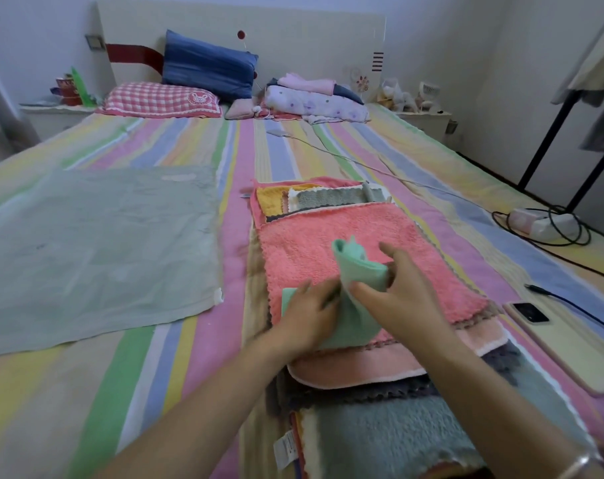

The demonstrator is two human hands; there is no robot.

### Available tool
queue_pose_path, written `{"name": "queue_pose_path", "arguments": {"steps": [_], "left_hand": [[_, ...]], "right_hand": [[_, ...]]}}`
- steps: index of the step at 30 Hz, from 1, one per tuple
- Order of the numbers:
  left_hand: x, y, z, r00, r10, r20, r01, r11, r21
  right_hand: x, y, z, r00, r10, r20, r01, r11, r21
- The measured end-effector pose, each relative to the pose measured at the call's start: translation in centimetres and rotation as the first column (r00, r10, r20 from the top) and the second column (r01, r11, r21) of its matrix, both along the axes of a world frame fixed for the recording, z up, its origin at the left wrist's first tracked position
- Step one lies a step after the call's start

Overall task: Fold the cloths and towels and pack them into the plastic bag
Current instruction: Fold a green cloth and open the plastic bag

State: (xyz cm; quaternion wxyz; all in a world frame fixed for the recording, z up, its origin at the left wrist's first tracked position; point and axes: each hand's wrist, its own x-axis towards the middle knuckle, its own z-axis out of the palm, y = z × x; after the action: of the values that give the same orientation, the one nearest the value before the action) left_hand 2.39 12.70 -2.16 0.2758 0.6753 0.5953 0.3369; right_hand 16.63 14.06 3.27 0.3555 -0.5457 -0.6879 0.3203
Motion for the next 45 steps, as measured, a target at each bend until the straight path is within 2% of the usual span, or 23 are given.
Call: {"name": "queue_pose_path", "arguments": {"steps": [1,2,3,4,5,7,9,12,13,17,21,24,26,28,30,32,35,37,39,40,42,43,45], "left_hand": [[-0.5,0.1,0.5,0.95,0.072,0.305,-0.054,0.996,-0.067],[-1.3,0.2,0.9,0.798,0.16,0.581,-0.098,0.986,-0.137],[-2.2,0.4,1.1,0.565,0.239,0.79,-0.121,0.971,-0.208],[-3.4,0.4,1.2,0.338,0.302,0.891,-0.128,0.953,-0.274],[-4.7,0.3,1.3,0.188,0.336,0.923,-0.133,0.94,-0.315],[-7.0,-0.4,1.1,0.115,0.377,0.919,-0.187,0.917,-0.353],[-8.4,-1.8,0.8,0.205,0.406,0.891,-0.233,0.904,-0.358],[-9.0,-3.9,0.3,0.532,0.497,0.685,-0.307,0.868,-0.391],[-8.9,-4.4,0.2,0.597,0.515,0.615,-0.324,0.856,-0.403],[-7.3,-5.8,1.1,0.745,0.478,0.464,-0.245,0.844,-0.477],[-6.1,-5.7,1.2,0.728,0.493,0.477,-0.195,0.816,-0.544],[-6.0,-5.8,1.1,0.658,0.525,0.54,-0.222,0.82,-0.527],[-6.5,-6.2,1.3,0.592,0.552,0.588,-0.272,0.823,-0.499],[-7.5,-7.0,1.8,0.552,0.539,0.636,-0.316,0.841,-0.439],[-9.2,-8.0,2.3,0.555,0.512,0.655,-0.368,0.858,-0.359],[-10.9,-9.4,2.9,0.567,0.483,0.668,-0.408,0.868,-0.282],[-13.8,-11.4,3.5,0.627,0.442,0.642,-0.439,0.881,-0.178],[-16.5,-12.6,3.0,0.669,0.449,0.592,-0.479,0.87,-0.119],[-20.1,-13.6,1.3,0.744,0.529,0.408,-0.576,0.817,-0.009],[-22.3,-14.1,0.3,0.777,0.599,0.192,-0.621,0.779,0.084],[-26.2,-15.0,-1.4,0.698,0.646,-0.31,-0.62,0.761,0.191],[-27.7,-15.3,-2.0,0.651,0.601,-0.464,-0.601,0.781,0.169],[-29.9,-15.7,-2.7,0.638,0.499,-0.586,-0.57,0.818,0.077]], "right_hand": [[-0.8,-0.7,-0.4,0.999,0.026,0.035,-0.029,0.997,0.074],[-1.8,-1.6,-1.0,0.996,0.054,0.068,-0.063,0.987,0.145],[-2.8,-2.4,-1.6,0.99,0.083,0.111,-0.105,0.972,0.212],[-3.8,-3.2,-2.3,0.979,0.098,0.178,-0.147,0.947,0.287],[-4.5,-3.7,-3.1,0.959,0.094,0.268,-0.191,0.912,0.364],[-5.4,-4.2,-5.0,0.908,0.056,0.415,-0.258,0.856,0.447],[-5.4,-4.3,-6.3,0.871,0.032,0.49,-0.279,0.854,0.44],[-5.1,-4.2,-6.8,0.838,0.054,0.544,-0.338,0.832,0.439],[-5.1,-4.1,-6.8,0.816,0.071,0.573,-0.374,0.822,0.43],[-5.1,-3.6,-6.4,0.755,0.136,0.641,-0.466,0.8,0.378],[-4.8,-4.2,-6.1,0.867,0.131,0.481,-0.372,0.813,0.448],[-4.7,-5.1,-5.1,0.959,0.232,0.163,-0.272,0.915,0.298],[-5.0,-5.3,-3.7,0.954,0.267,-0.137,-0.241,0.954,0.179],[-5.8,-5.2,-2.4,0.925,0.179,-0.336,-0.153,0.983,0.101],[-7.3,-4.9,-1.6,0.903,0.137,-0.408,-0.179,0.982,-0.066],[-9.4,-5.0,-1.8,0.879,0.158,-0.45,-0.292,0.924,-0.246],[-13.3,-4.6,-3.6,0.884,0.2,-0.422,-0.35,0.882,-0.315],[-15.7,-4.3,-4.6,0.858,0.169,-0.486,-0.38,0.846,-0.375],[-17.6,-4.1,-5.5,0.832,0.096,-0.546,-0.389,0.802,-0.453],[-18.3,-4.0,-5.8,0.833,0.072,-0.549,-0.38,0.795,-0.472],[-19.3,-4.1,-6.4,0.838,0.054,-0.542,-0.377,0.776,-0.506],[-19.6,-4.2,-6.6,0.834,0.052,-0.55,-0.393,0.755,-0.525],[-20.2,-4.3,-6.9,0.822,0.059,-0.567,-0.43,0.717,-0.549]]}}
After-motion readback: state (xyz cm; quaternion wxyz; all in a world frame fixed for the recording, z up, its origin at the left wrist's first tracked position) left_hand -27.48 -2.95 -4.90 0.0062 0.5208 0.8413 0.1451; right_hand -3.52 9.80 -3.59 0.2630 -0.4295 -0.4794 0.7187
